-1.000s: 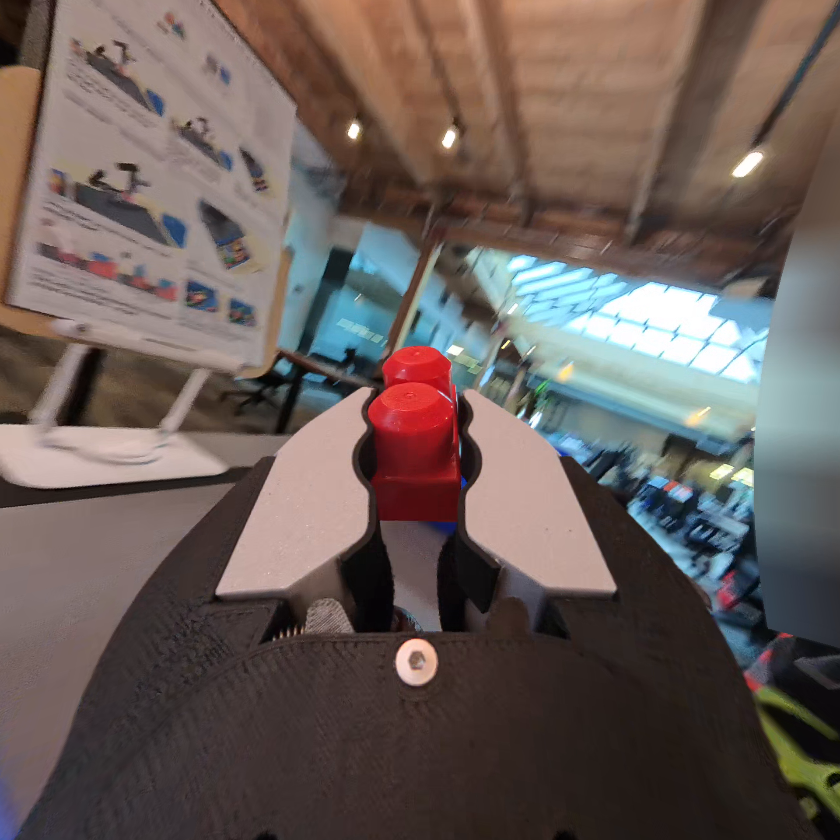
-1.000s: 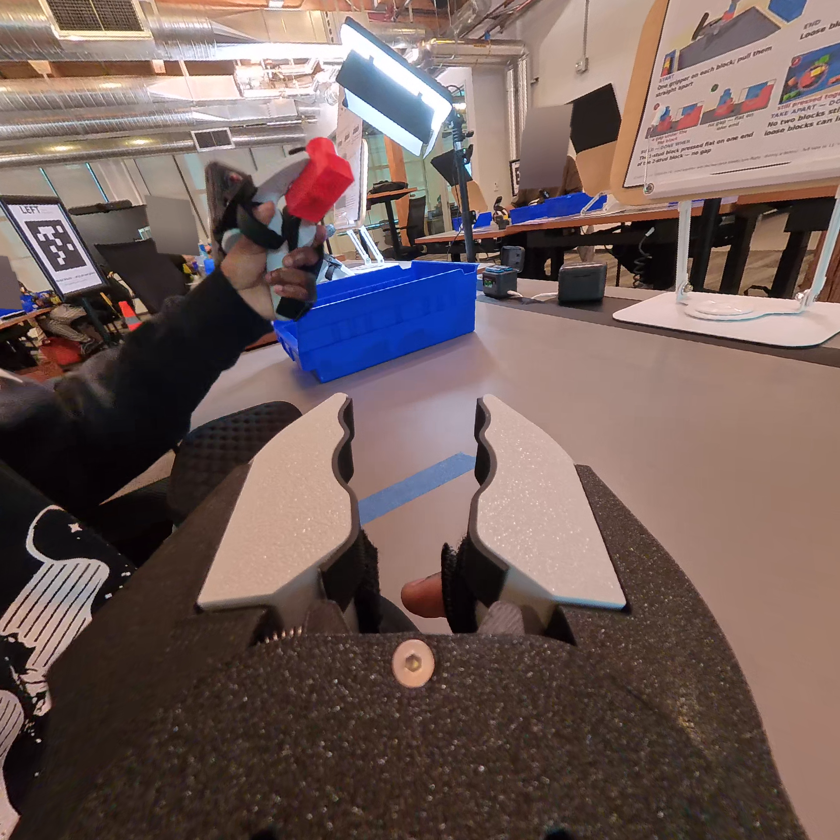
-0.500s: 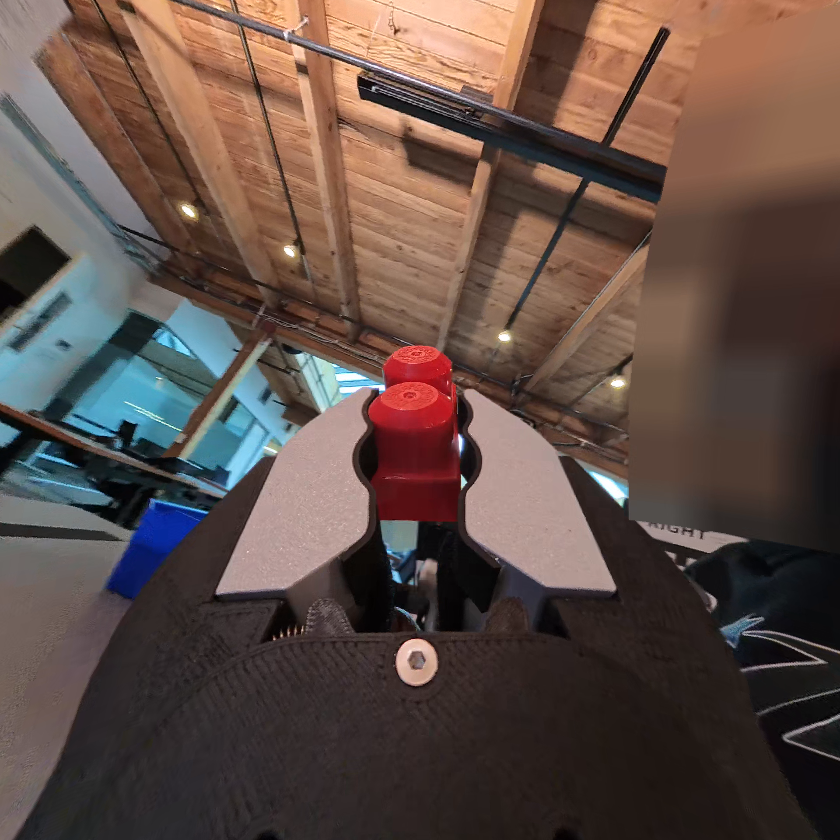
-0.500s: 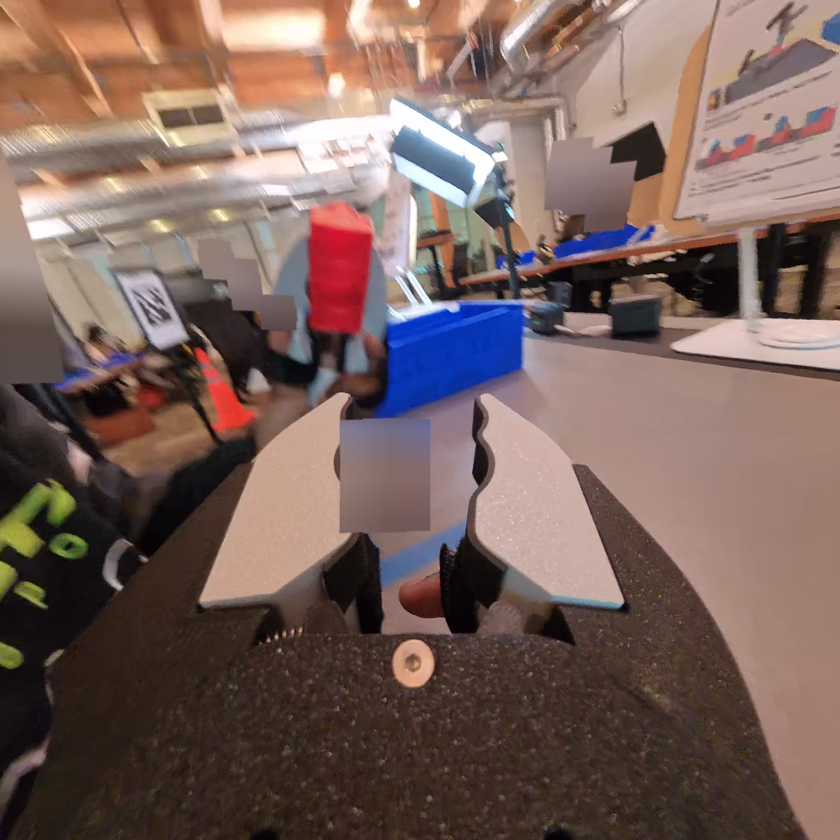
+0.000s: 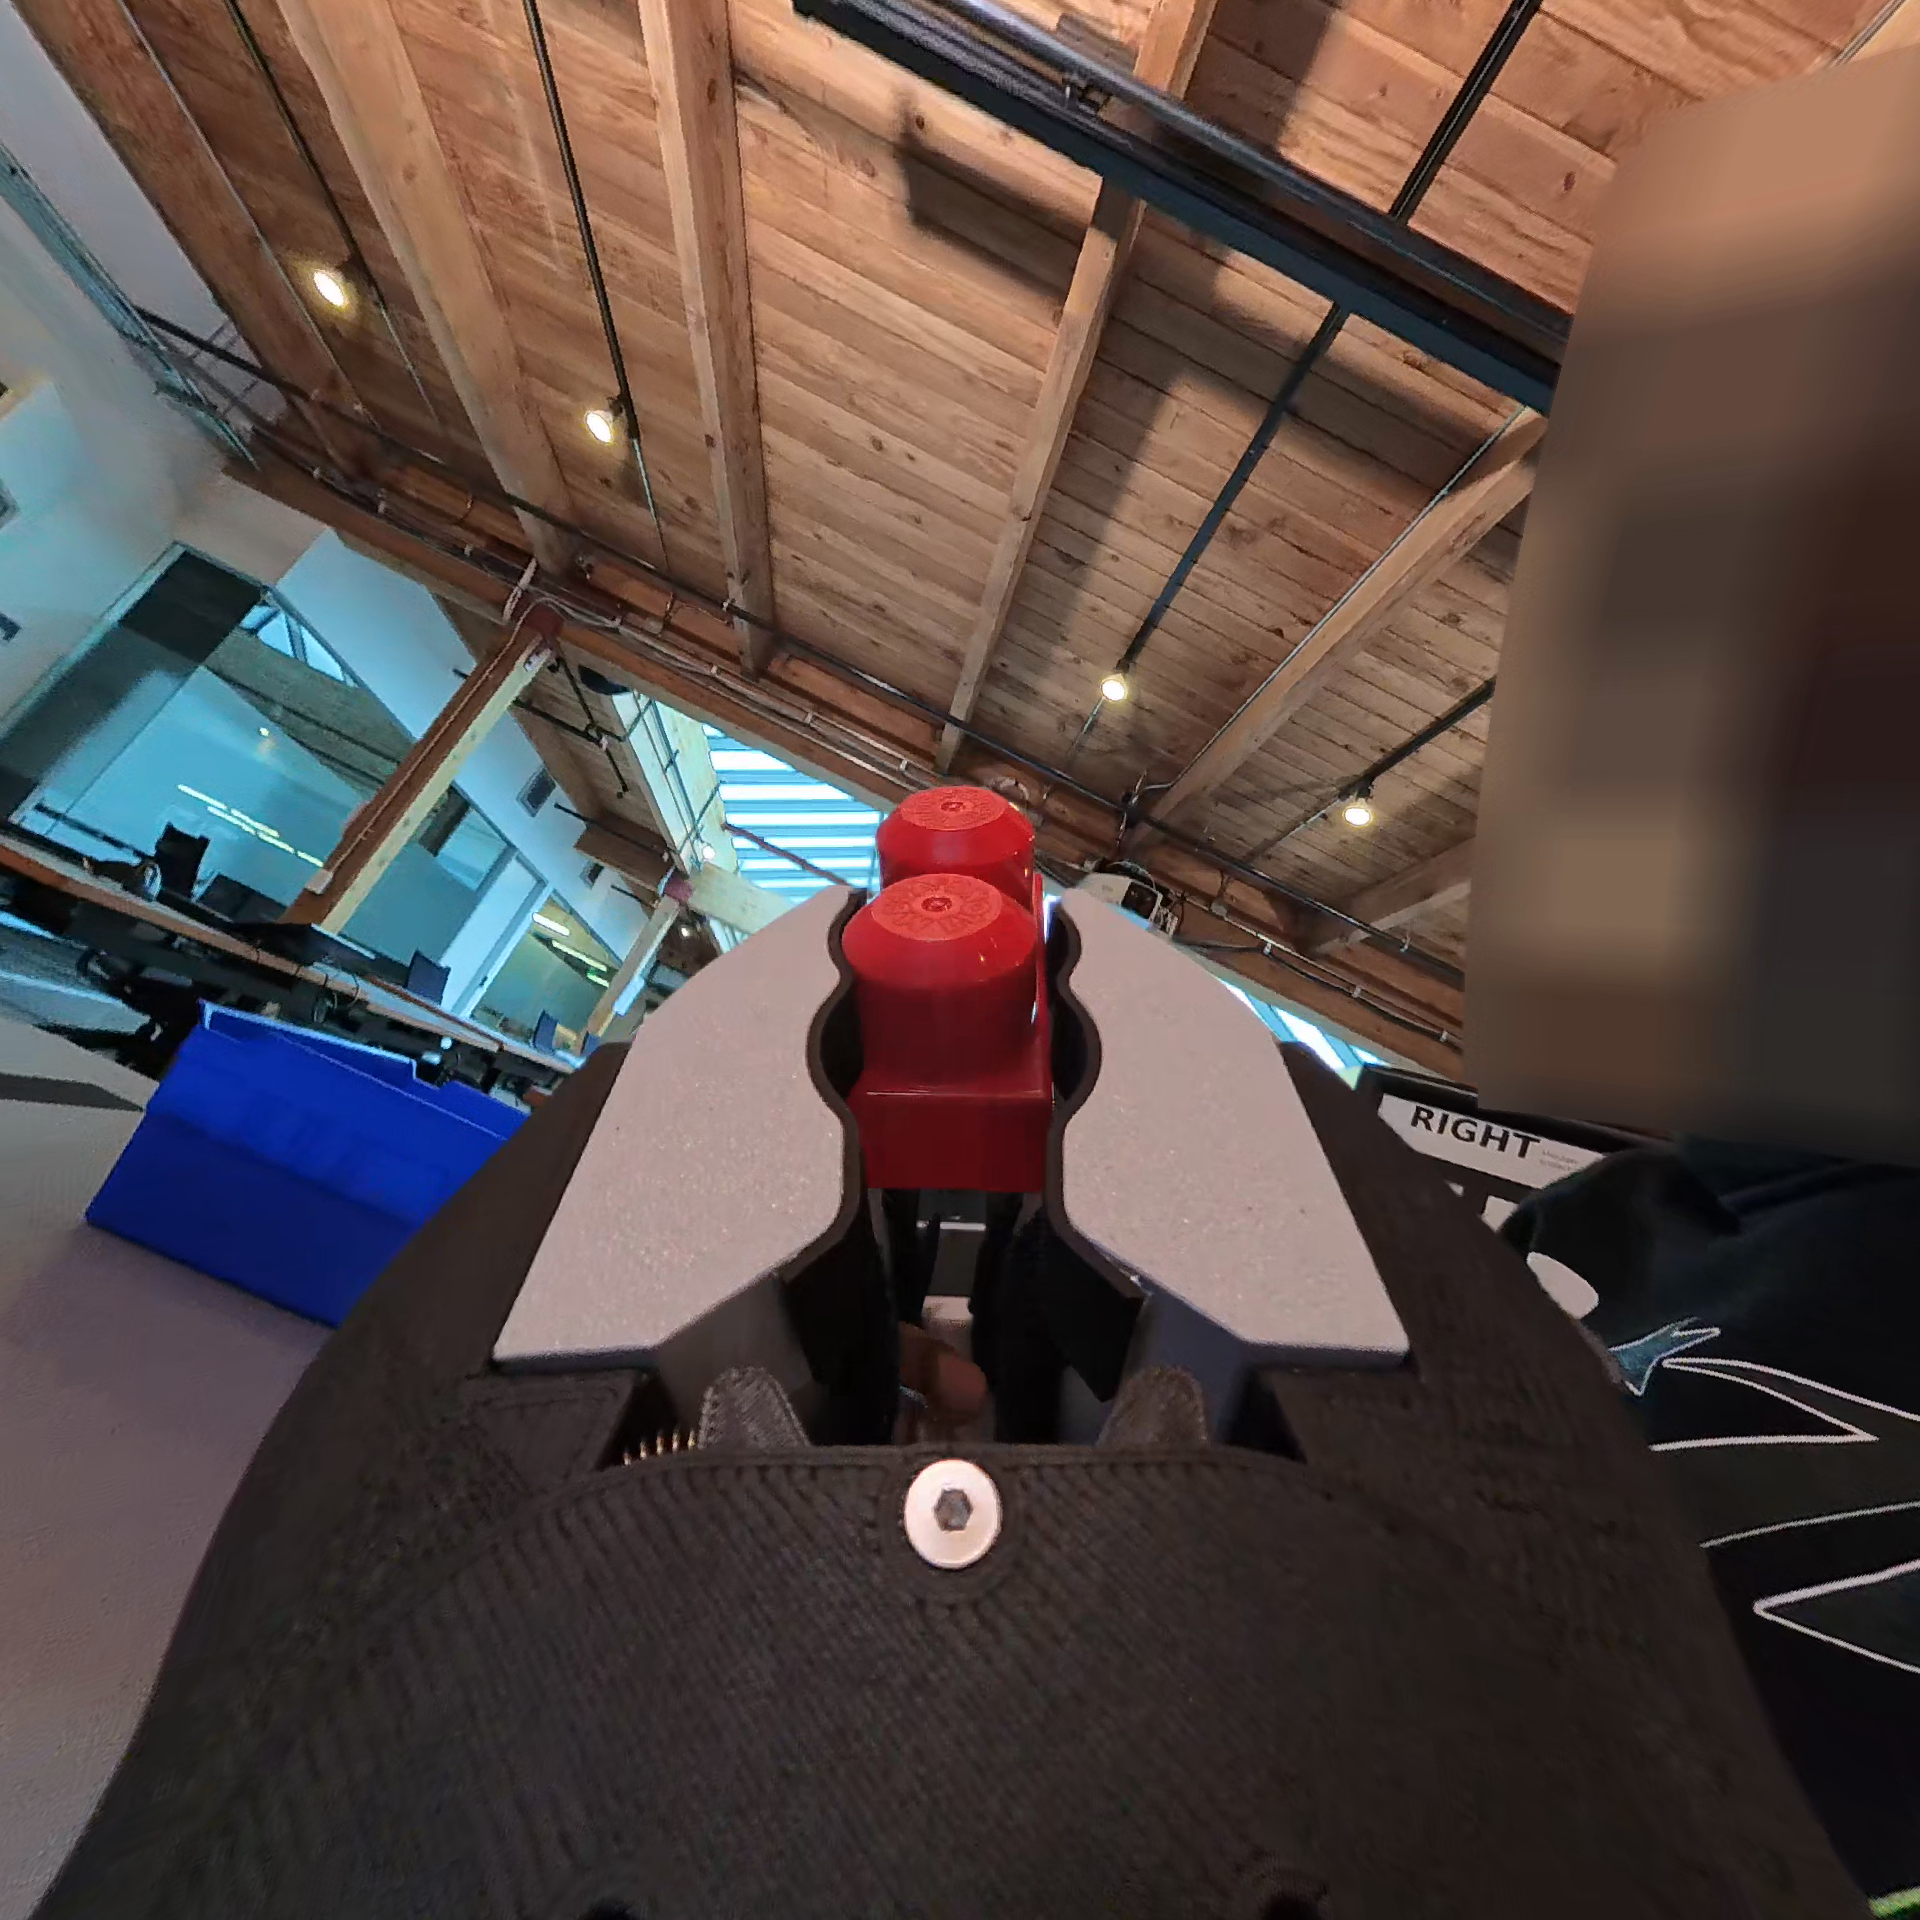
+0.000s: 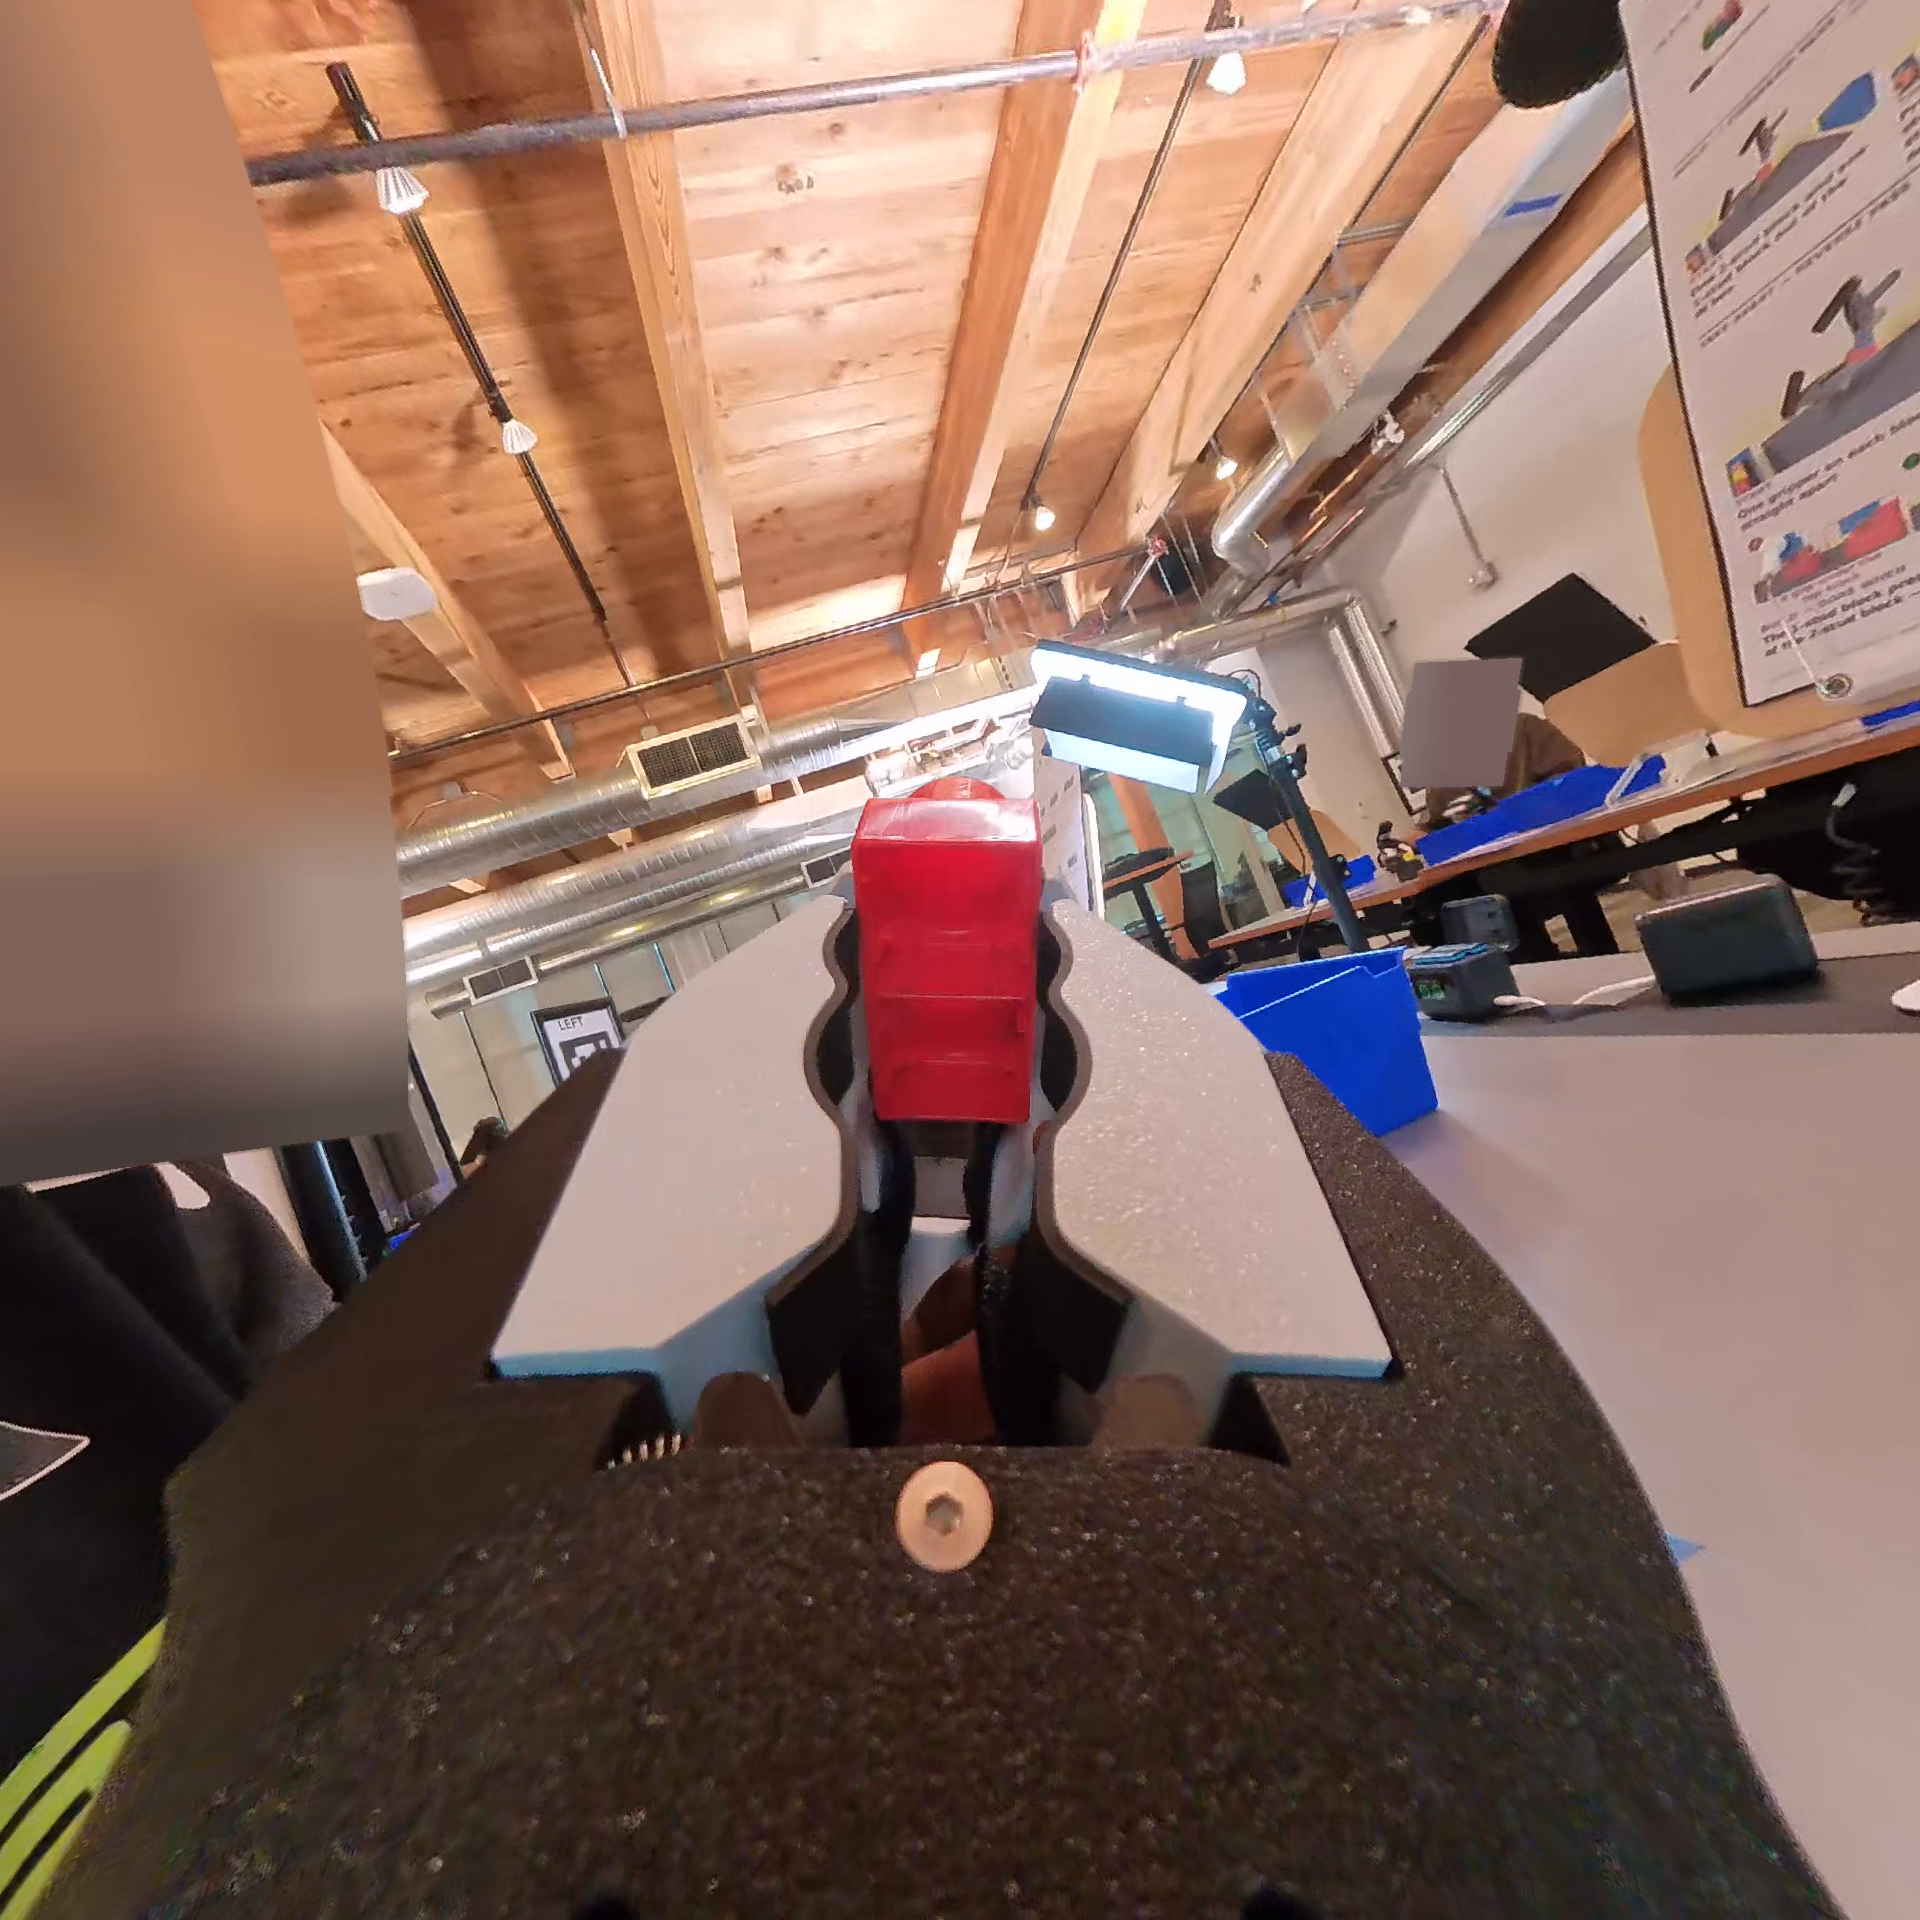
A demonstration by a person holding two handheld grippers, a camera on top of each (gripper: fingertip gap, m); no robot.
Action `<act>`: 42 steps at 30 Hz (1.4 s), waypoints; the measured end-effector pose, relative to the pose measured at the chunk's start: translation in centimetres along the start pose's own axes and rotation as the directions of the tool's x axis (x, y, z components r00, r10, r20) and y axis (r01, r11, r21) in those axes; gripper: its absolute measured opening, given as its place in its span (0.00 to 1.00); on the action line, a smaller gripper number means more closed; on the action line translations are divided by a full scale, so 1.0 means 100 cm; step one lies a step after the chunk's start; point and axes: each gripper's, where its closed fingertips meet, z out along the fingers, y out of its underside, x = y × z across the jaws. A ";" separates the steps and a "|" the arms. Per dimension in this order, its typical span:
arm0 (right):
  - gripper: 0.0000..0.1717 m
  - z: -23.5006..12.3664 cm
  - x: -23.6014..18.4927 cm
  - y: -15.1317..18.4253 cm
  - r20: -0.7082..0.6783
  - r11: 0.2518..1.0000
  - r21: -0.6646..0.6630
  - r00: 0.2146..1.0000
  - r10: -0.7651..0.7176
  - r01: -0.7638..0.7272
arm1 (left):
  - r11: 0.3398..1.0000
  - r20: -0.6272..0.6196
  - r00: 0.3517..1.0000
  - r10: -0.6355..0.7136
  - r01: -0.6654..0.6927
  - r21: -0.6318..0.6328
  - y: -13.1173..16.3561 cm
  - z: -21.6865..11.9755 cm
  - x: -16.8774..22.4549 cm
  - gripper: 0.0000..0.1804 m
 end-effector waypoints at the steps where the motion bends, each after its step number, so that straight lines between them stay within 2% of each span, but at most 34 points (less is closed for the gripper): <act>1: 0.19 -0.001 0.000 -0.001 0.000 1.000 0.005 1.000 -0.001 0.001 | 1.000 0.004 1.000 -0.008 0.008 -0.019 0.001 0.001 -0.001 0.18; 3: 0.18 -0.005 0.001 -0.005 0.003 0.999 0.034 1.000 0.003 -0.003 | 0.996 0.021 1.000 -0.005 0.007 -0.093 0.007 0.003 -0.002 0.19; 6: 0.19 -0.013 0.000 -0.023 0.036 0.990 0.130 0.998 0.048 -0.052 | 0.964 0.051 0.997 0.064 -0.049 -0.261 0.018 0.003 -0.004 0.30; 9: 0.18 -0.017 0.001 -0.029 0.039 0.987 0.147 0.998 0.054 -0.059 | 0.900 0.061 0.986 0.156 -0.117 -0.420 0.031 0.002 -0.006 0.28; 11: 0.18 -0.019 0.001 -0.031 0.043 0.985 0.157 0.997 0.060 -0.066 | 0.868 0.044 0.979 0.201 -0.157 -0.471 0.035 0.002 -0.003 0.21; 15: 0.19 -0.018 0.000 -0.031 0.061 0.978 0.179 0.994 0.096 -0.105 | 0.876 0.055 0.980 0.189 -0.143 -0.461 0.033 0.003 -0.001 0.20; 17: 0.29 -0.016 0.003 -0.023 0.052 0.975 0.165 0.989 0.141 -0.147 | 0.879 0.063 0.981 0.184 -0.135 -0.458 0.036 0.004 -0.001 0.20; 18: 0.29 -0.014 0.001 -0.018 0.059 0.976 0.150 0.987 0.152 -0.159 | 0.873 0.065 0.980 0.186 -0.134 -0.469 0.039 0.004 -0.001 0.20; 21: 0.21 -0.014 -0.003 -0.018 0.063 0.976 0.178 0.991 0.120 -0.130 | 0.868 0.065 0.976 0.210 -0.155 -0.472 0.043 0.005 0.000 0.20; 28: 0.22 -0.014 -0.001 -0.017 0.050 0.975 0.179 0.991 0.127 -0.134 | 0.881 0.077 0.965 0.251 -0.195 -0.431 0.039 0.007 0.000 0.20; 35: 0.20 -0.016 -0.004 -0.017 0.060 0.979 0.179 0.994 0.088 -0.097 | 0.870 0.061 0.963 0.263 -0.210 -0.446 0.042 0.007 0.003 0.20; 38: 0.20 -0.020 -0.006 -0.022 0.076 0.980 0.184 0.995 0.069 -0.082 | 0.843 0.045 0.965 0.257 -0.201 -0.499 0.046 0.006 0.005 0.21; 42: 0.20 -0.034 -0.004 -0.041 0.090 0.979 0.199 0.996 0.017 -0.035 | 0.765 0.045 0.953 0.299 -0.211 -0.609 0.043 -0.008 0.002 0.30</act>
